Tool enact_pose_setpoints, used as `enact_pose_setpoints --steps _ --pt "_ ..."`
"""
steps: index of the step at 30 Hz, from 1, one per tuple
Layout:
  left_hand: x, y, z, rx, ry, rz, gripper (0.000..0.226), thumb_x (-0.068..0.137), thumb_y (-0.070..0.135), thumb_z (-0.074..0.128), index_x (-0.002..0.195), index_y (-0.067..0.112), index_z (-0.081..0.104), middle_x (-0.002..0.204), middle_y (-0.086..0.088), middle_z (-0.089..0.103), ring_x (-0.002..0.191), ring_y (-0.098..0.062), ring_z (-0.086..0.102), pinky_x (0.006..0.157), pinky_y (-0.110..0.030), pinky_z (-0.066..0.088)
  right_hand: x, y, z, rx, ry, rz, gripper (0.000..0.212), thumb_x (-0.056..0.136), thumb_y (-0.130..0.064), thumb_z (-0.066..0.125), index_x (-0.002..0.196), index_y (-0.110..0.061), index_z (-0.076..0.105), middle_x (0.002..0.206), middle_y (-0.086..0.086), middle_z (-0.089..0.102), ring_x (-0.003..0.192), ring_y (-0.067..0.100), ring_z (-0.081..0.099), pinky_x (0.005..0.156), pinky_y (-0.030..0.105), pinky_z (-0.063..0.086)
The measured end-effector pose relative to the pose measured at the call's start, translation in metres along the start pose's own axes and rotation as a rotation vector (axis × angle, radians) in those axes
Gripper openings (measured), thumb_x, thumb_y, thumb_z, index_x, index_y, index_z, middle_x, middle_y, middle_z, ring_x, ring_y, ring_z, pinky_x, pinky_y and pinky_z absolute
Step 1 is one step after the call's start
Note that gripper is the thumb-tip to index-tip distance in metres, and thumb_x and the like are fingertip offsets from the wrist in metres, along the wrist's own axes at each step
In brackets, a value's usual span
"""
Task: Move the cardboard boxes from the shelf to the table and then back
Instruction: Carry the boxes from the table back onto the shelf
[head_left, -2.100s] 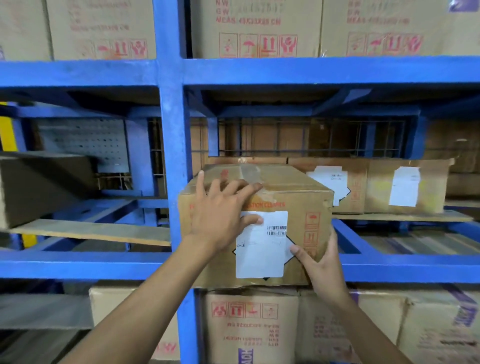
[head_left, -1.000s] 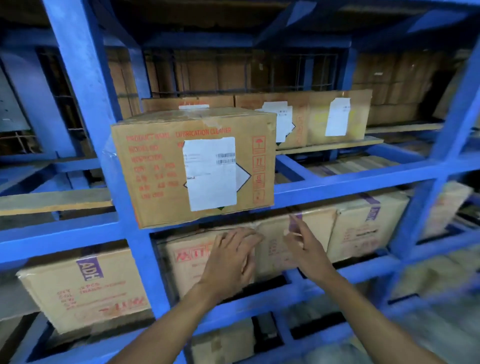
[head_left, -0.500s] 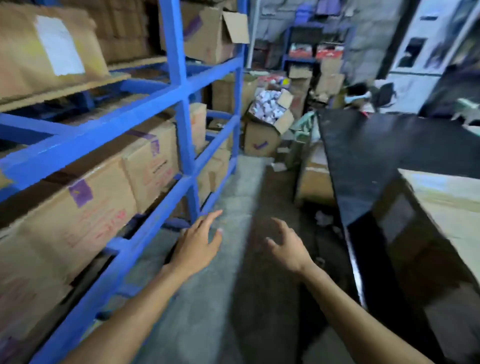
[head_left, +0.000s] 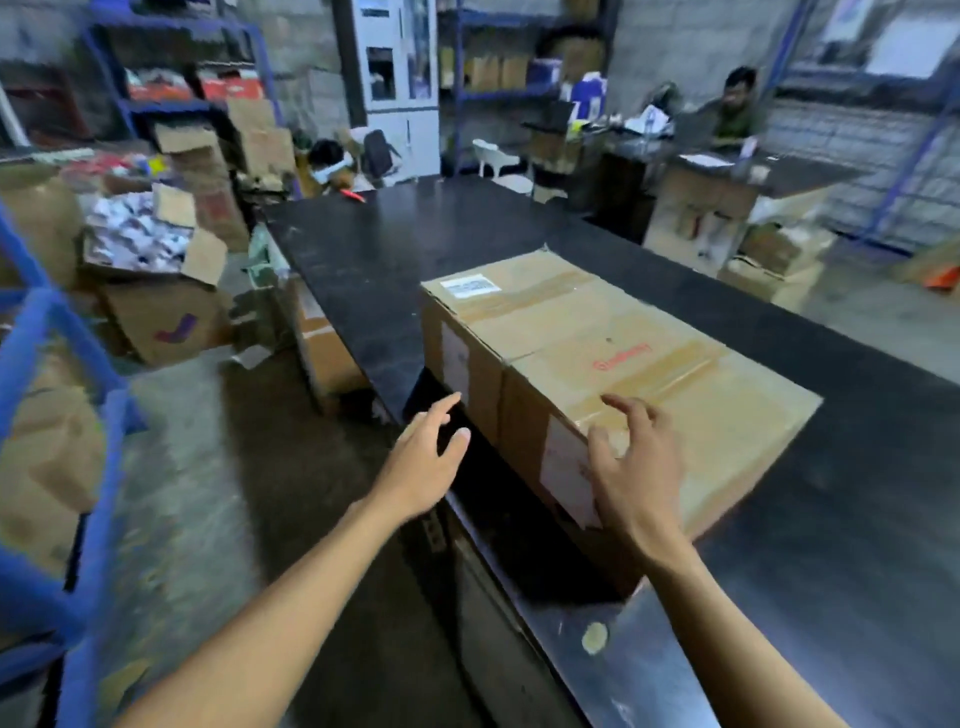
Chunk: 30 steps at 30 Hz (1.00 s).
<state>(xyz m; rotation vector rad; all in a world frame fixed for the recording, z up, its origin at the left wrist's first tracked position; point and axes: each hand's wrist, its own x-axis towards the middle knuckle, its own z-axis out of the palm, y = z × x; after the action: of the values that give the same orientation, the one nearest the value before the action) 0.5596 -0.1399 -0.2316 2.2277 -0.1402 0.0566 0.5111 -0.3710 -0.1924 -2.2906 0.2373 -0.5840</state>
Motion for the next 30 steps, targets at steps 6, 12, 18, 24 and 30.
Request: enact_pose_setpoints --steps 6,12,18,24,30 --pt "0.076 0.040 0.049 0.222 -0.090 0.217 0.051 0.100 0.048 0.037 0.149 0.037 0.035 0.151 0.004 0.037 0.143 -0.019 0.028 0.115 -0.048 0.028 0.013 0.063 -0.018 -0.504 -0.308 0.078 0.073 0.078 -0.087 0.036 0.144 -0.057 0.030 0.166 0.001 0.005 0.151 0.030 -0.009 0.113 0.066 -0.002" --pt "0.137 0.069 0.086 0.339 -0.186 0.440 0.051 0.096 0.046 0.038 0.146 0.034 0.044 0.154 -0.002 0.036 0.149 -0.022 0.016 0.117 -0.054 0.021 0.024 0.107 -0.035 -0.582 -0.390 0.090 0.067 0.083 -0.082 0.034 0.144 -0.068 0.011 0.166 -0.007 0.001 0.151 0.026 -0.014 0.115 0.064 -0.004" --pt "0.162 0.092 0.122 0.299 -0.364 0.455 0.045 0.099 0.046 0.045 0.143 0.036 0.047 0.156 -0.002 0.032 0.146 -0.022 0.026 0.116 -0.055 0.024 0.047 0.139 -0.089 -0.421 -0.507 0.283 0.061 0.088 -0.060 0.059 0.130 -0.079 0.020 0.165 -0.009 -0.014 0.146 0.023 -0.030 0.112 0.066 -0.013" --pt "0.184 0.106 0.149 0.276 -0.569 0.258 0.056 0.097 0.049 0.050 0.150 0.036 0.036 0.157 -0.009 0.034 0.140 -0.027 0.036 0.110 -0.036 0.034 0.072 0.150 -0.136 -0.172 -0.516 0.473 0.061 0.076 -0.062 0.069 0.131 -0.066 0.045 0.165 -0.005 -0.009 0.149 0.024 -0.022 0.118 0.060 -0.004" --pt "0.195 0.124 0.167 0.089 -0.618 0.083 0.063 0.097 0.051 0.051 0.153 0.042 0.023 0.156 0.001 0.038 0.134 -0.027 0.045 0.101 -0.035 0.038 0.121 0.190 -0.121 -0.010 -0.259 0.612 0.076 0.081 -0.068 0.062 0.148 -0.053 0.030 0.160 0.006 0.026 0.135 0.028 0.040 0.111 0.049 0.037"
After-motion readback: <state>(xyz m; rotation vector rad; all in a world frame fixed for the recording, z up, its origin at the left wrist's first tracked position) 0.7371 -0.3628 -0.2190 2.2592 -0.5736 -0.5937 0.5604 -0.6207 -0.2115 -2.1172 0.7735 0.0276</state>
